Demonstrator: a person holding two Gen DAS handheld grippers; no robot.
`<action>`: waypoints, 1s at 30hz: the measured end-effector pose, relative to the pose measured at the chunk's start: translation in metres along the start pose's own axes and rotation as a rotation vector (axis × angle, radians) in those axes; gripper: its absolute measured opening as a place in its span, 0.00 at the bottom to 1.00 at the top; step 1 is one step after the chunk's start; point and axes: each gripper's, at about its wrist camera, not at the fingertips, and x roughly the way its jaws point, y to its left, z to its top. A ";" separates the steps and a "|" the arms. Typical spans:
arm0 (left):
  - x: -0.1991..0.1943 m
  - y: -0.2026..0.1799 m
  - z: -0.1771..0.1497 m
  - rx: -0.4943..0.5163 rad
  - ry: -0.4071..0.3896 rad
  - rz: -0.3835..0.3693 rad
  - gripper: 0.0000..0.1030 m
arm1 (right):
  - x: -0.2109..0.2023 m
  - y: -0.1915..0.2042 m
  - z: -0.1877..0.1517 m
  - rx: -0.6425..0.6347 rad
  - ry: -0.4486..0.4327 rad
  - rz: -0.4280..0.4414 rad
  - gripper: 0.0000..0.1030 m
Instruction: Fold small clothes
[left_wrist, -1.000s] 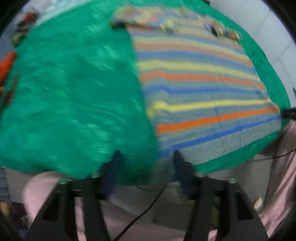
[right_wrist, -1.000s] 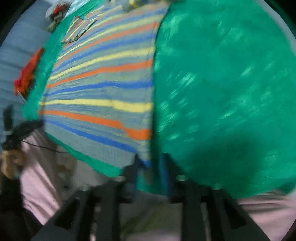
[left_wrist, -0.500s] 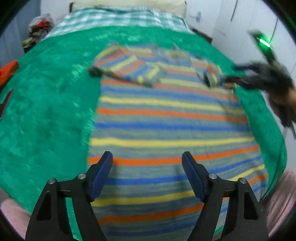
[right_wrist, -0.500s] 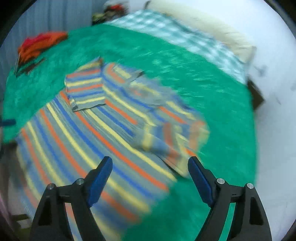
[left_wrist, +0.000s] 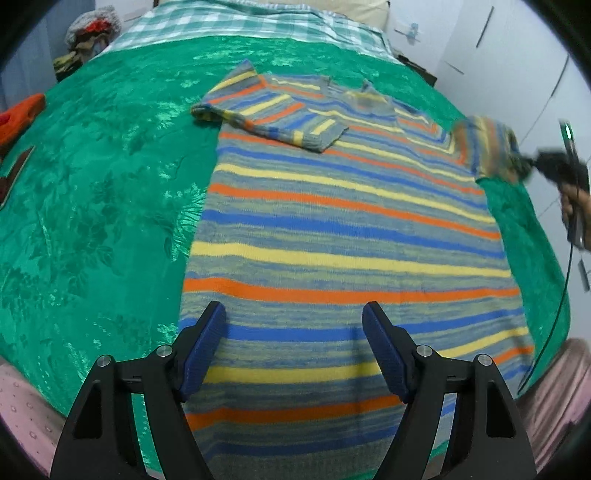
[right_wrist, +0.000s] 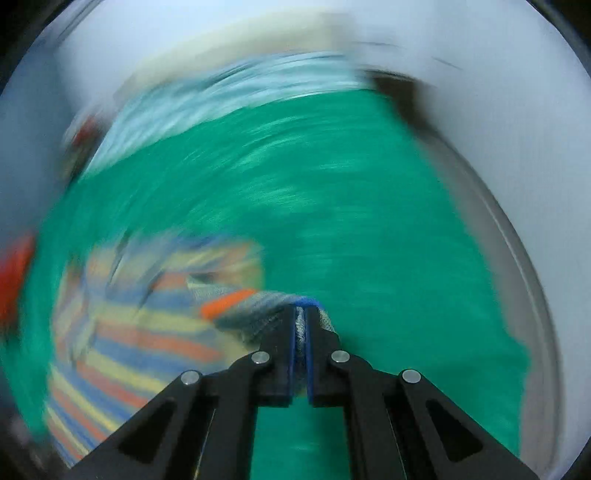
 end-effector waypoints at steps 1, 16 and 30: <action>0.001 -0.001 0.001 -0.004 0.005 -0.006 0.76 | -0.005 -0.031 0.001 0.067 0.002 -0.028 0.03; 0.003 -0.005 0.000 0.056 0.059 0.112 0.74 | 0.014 -0.127 -0.062 0.282 0.134 -0.247 0.02; 0.003 -0.052 0.157 0.269 -0.097 -0.071 0.88 | -0.084 -0.108 -0.111 0.171 -0.012 -0.283 0.57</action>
